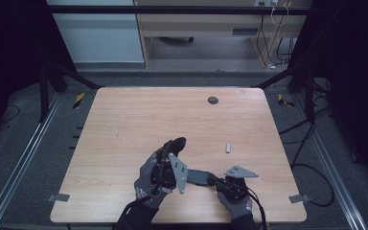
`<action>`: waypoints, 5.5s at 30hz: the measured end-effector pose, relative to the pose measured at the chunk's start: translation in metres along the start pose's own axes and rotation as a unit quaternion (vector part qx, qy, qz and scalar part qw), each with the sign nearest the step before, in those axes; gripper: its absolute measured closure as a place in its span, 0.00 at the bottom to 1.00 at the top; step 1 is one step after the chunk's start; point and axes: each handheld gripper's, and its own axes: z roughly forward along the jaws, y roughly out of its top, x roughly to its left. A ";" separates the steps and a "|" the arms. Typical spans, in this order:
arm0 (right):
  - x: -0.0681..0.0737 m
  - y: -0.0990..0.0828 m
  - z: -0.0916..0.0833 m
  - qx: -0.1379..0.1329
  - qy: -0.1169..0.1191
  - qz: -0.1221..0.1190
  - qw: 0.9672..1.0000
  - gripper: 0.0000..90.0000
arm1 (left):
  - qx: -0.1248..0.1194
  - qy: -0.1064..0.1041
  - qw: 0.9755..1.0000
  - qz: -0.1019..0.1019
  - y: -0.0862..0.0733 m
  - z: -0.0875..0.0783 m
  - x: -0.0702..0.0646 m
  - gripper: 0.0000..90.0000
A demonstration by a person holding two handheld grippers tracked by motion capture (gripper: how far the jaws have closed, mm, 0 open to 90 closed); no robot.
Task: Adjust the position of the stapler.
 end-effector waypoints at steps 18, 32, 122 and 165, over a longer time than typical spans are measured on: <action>0.000 0.000 0.000 0.000 0.003 0.002 1.000 1.00 | -0.029 0.019 0.986 -0.161 -0.024 -0.007 0.042 0.76; 0.001 0.000 0.001 0.002 0.004 0.004 1.000 1.00 | -0.042 0.025 0.957 -0.286 -0.052 -0.012 0.074 0.76; -0.042 0.058 -0.045 -0.056 -0.118 0.010 0.991 0.66 | 0.061 -0.075 0.955 -0.281 -0.158 -0.061 0.138 0.39; -0.094 0.089 0.046 0.095 -0.214 0.045 0.971 0.78 | 0.155 -0.066 0.951 -0.261 -0.203 -0.030 0.121 0.52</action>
